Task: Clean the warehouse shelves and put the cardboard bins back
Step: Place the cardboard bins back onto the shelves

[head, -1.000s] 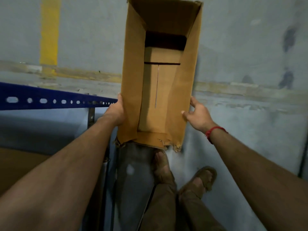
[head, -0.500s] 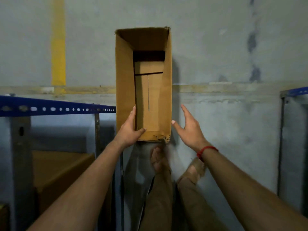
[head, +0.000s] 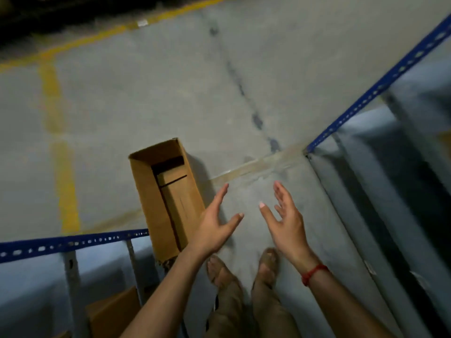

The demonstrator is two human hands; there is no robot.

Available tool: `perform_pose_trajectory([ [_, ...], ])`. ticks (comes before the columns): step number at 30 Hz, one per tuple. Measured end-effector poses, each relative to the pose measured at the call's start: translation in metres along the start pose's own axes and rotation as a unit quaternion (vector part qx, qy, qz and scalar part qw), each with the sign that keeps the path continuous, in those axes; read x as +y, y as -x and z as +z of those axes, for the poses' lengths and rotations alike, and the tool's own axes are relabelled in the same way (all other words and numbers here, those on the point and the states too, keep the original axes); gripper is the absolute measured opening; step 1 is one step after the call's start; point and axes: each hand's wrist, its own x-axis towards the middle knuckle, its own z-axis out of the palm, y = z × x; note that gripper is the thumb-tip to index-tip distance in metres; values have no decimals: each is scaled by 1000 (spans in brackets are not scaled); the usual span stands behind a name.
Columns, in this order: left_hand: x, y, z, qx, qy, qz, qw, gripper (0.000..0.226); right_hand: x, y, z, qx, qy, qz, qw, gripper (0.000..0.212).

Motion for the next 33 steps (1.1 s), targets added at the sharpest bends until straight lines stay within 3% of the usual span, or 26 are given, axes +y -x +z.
perform_pose_trajectory([
  [12, 188, 55, 96, -63, -13, 185, 981, 79, -86, 91, -194, 207, -101, -60, 971, 64],
  [25, 337, 100, 258, -204, -11, 336, 919, 84, -76, 190, -381, 407, -142, -94, 897, 55],
  [33, 391, 126, 359, -313, -4, 378, 871, 77, -50, 231, -452, 518, -139, -81, 840, 63],
])
